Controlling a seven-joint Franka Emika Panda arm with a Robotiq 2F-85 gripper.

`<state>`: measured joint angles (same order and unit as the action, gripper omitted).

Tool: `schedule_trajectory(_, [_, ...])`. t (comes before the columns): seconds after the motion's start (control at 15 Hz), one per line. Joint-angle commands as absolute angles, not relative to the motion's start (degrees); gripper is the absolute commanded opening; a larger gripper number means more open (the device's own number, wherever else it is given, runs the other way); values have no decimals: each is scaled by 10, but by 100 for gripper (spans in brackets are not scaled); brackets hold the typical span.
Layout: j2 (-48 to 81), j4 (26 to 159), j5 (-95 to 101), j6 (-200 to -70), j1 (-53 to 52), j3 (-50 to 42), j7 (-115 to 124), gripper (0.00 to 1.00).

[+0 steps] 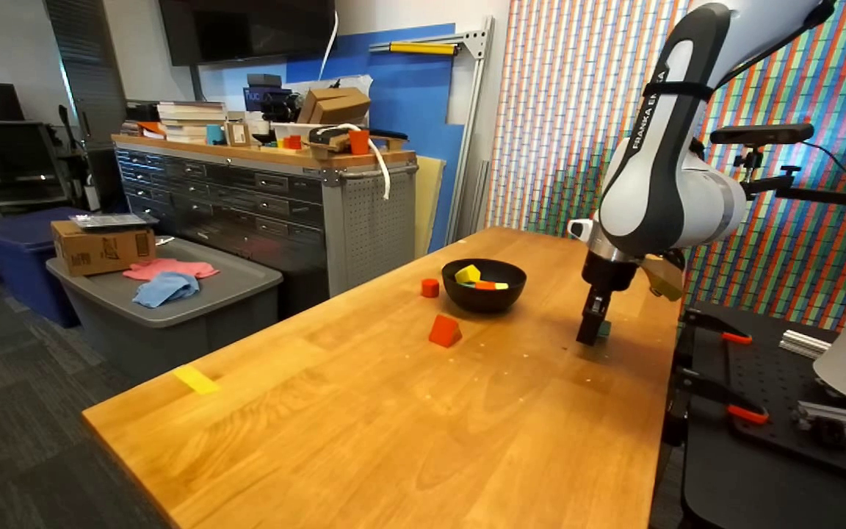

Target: Put all the blocks one at a time in the bowl except the right yellow block farthest away from you

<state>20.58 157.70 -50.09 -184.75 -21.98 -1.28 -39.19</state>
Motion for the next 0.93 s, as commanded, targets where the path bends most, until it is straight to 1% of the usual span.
schedule_trajectory(0.0, [181,1576,-505,-1828,-233,-23,-411,16])
schedule_trajectory(0.33, [158,1584,-499,-1843,-274,-45,-398,16])
schedule_trajectory(0.53, [151,1578,-496,-1864,-313,-79,-385,16])
schedule_trajectory(0.67, [152,1569,-492,-1864,-349,-127,-386,16])
schedule_trajectory(0.87, [168,1522,-484,-1850,-405,-223,-386,16])
